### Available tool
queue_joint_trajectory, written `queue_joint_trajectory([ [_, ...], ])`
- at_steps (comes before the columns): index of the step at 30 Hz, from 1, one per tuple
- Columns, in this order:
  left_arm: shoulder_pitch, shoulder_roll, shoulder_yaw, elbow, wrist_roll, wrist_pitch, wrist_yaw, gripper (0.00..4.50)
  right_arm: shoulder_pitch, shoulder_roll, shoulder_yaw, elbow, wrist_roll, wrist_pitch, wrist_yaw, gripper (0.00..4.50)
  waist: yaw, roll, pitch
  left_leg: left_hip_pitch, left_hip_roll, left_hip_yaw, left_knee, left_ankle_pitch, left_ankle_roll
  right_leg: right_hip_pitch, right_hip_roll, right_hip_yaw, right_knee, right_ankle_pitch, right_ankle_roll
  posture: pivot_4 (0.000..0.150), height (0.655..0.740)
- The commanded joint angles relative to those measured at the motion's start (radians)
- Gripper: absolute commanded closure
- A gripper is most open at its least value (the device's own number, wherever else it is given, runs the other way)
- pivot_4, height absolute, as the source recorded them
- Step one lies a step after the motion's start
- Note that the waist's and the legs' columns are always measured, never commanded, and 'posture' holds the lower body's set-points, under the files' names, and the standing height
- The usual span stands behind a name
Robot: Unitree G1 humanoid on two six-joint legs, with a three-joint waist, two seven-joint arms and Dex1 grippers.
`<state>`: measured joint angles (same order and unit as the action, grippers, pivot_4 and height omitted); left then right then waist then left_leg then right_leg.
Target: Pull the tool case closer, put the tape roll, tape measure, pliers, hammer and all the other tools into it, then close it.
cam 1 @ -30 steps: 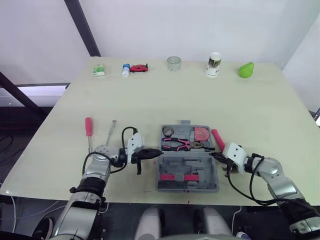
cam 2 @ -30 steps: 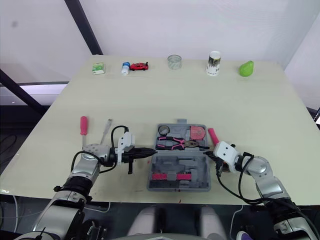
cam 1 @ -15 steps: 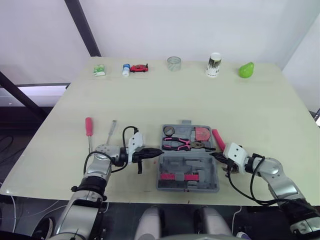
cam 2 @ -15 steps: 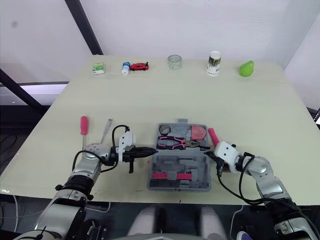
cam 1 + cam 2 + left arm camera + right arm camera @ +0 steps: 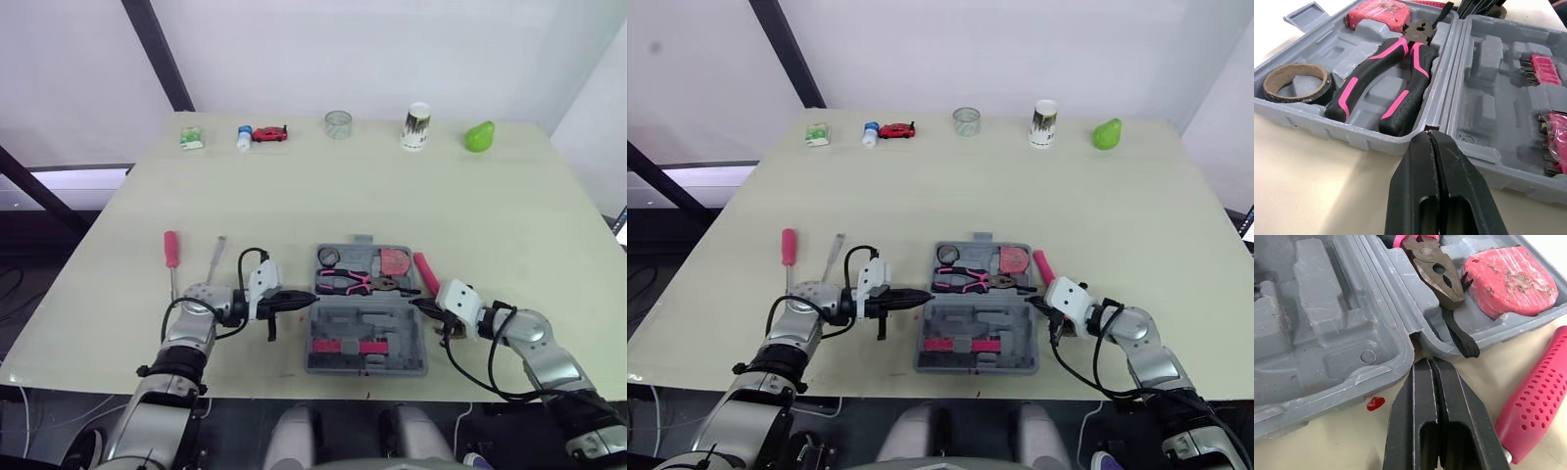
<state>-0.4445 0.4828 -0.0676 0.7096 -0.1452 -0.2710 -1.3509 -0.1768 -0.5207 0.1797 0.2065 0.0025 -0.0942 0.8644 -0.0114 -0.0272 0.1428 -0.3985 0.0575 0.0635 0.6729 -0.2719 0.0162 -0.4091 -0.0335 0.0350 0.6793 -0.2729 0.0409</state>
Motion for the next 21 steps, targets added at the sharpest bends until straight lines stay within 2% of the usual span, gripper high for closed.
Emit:
queue_joint_trajectory([
  [1,0.014,0.004,-0.007,-0.03,-0.01,0.003,-0.006,4.46,-0.029,0.024,0.002,-0.034,0.017,-0.056,-0.004,4.5,-0.004,0.0,0.0,0.0,0.0,0.0,0.0,0.0,0.0,0.0,0.0,0.0,0.0,0.0,0.0,0.15,0.74],
  [21,-0.003,0.01,-0.012,-0.023,-0.006,0.007,-0.005,4.46,-0.014,0.025,0.007,-0.029,0.021,-0.053,0.016,4.5,-0.003,0.0,0.0,0.0,0.0,0.0,0.0,0.0,0.0,0.0,0.0,0.0,0.0,0.0,0.0,0.15,0.74],
])
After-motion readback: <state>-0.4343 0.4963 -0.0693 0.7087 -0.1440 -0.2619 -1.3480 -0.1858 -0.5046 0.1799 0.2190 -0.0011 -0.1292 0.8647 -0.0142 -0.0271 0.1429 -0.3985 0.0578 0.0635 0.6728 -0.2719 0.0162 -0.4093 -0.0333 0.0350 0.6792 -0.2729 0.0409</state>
